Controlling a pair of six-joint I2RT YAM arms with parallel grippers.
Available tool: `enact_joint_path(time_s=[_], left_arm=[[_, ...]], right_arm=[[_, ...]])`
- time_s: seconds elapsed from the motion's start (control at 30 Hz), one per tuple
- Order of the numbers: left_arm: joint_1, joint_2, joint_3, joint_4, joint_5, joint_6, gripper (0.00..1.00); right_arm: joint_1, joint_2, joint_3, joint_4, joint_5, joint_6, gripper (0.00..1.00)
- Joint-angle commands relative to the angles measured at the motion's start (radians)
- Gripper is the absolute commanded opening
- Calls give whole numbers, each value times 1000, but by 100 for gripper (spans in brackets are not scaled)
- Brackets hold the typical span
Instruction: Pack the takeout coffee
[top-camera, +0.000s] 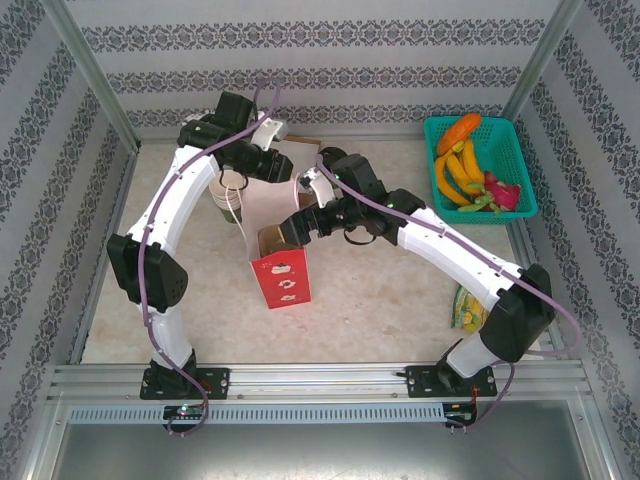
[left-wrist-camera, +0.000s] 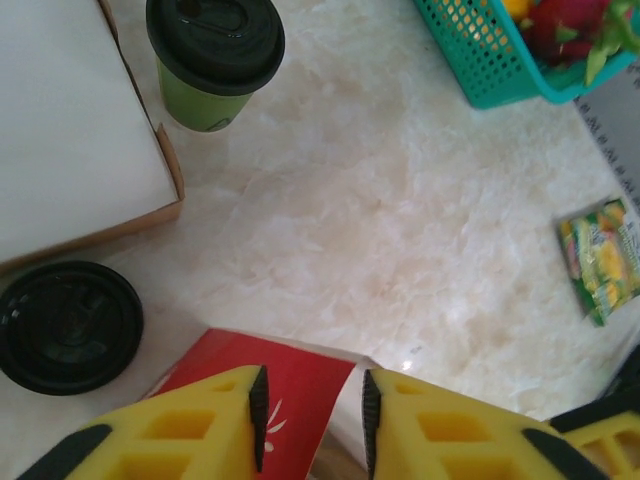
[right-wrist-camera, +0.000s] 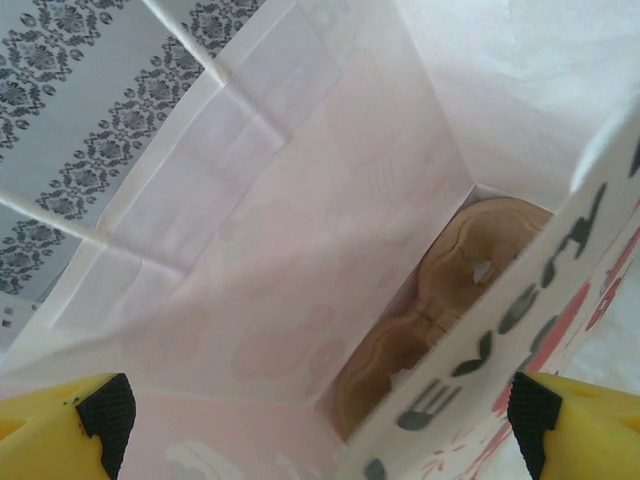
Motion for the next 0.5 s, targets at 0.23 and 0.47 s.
enact_joint_path(time_s=[0.23,0.47], left_arm=[[14,-193,-17,-16,-181,-18,62],[14,-380,-212,108,-355,-78,84]], right_arm=[[-83,-155,-25,-47,-43,-119,98],[-178,-209,-27,41,-2,-84,98]])
